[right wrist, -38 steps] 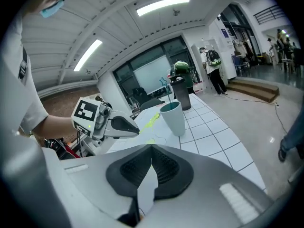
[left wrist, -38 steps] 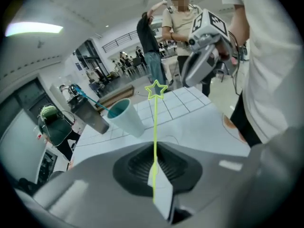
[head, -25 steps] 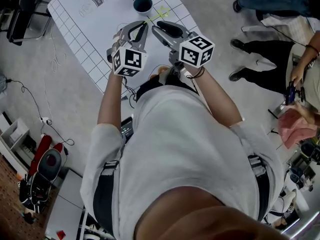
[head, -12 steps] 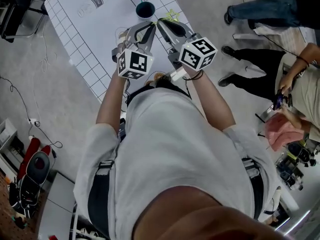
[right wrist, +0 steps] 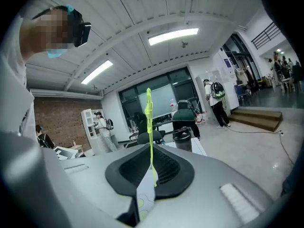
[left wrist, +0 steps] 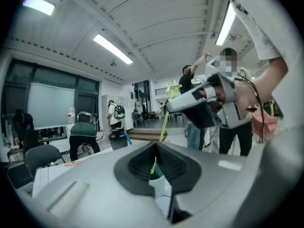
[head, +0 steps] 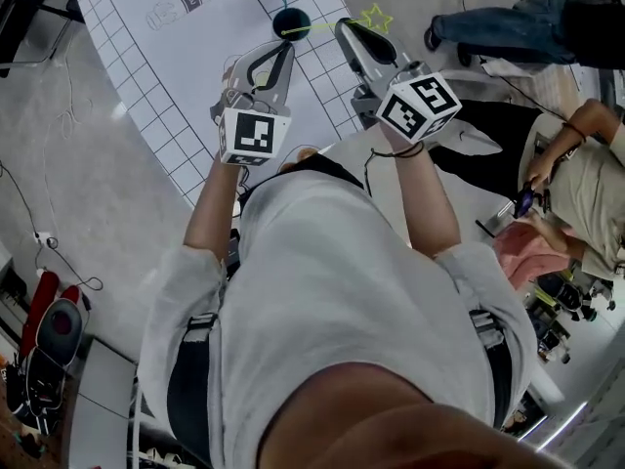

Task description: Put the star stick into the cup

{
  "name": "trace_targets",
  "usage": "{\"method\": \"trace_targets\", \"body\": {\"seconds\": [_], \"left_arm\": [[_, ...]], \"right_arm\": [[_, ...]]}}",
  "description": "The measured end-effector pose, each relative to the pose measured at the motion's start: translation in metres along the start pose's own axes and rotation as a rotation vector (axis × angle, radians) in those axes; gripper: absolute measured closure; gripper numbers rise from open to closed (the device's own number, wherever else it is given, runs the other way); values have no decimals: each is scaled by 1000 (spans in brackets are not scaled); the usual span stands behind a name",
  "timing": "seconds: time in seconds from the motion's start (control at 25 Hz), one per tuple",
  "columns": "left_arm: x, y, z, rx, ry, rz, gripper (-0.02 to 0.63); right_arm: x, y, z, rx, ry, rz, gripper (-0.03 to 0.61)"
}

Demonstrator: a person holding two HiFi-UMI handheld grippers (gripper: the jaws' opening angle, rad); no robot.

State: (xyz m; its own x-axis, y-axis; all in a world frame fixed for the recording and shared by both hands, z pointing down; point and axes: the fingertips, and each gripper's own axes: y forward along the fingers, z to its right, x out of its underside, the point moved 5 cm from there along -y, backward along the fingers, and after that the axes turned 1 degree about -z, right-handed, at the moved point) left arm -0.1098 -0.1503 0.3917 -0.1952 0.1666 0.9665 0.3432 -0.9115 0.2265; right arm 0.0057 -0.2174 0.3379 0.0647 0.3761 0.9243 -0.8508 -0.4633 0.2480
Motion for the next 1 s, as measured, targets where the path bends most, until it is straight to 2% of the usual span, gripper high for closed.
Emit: {"method": "trace_targets", "body": {"seconds": [0.12, 0.24, 0.6, 0.72, 1.0], "left_arm": [[17, -5, -10, 1, -43, -33, 611], [32, -9, -16, 1, -77, -69, 611], [59, -19, -13, 39, -102, -130, 611], [66, -23, -13, 44, -116, -142, 611], [74, -33, -14, 23, -204, -139, 611]], "right_arm": [[-11, 7, 11, 21, -21, -54, 565], [-8, 18, 23, 40, 1, -92, 565], [48, 57, 43, 68, 181, -214, 565], [63, 65, 49, 87, 207, -233, 565], [88, 76, 57, 133, 218, -269, 563]]}}
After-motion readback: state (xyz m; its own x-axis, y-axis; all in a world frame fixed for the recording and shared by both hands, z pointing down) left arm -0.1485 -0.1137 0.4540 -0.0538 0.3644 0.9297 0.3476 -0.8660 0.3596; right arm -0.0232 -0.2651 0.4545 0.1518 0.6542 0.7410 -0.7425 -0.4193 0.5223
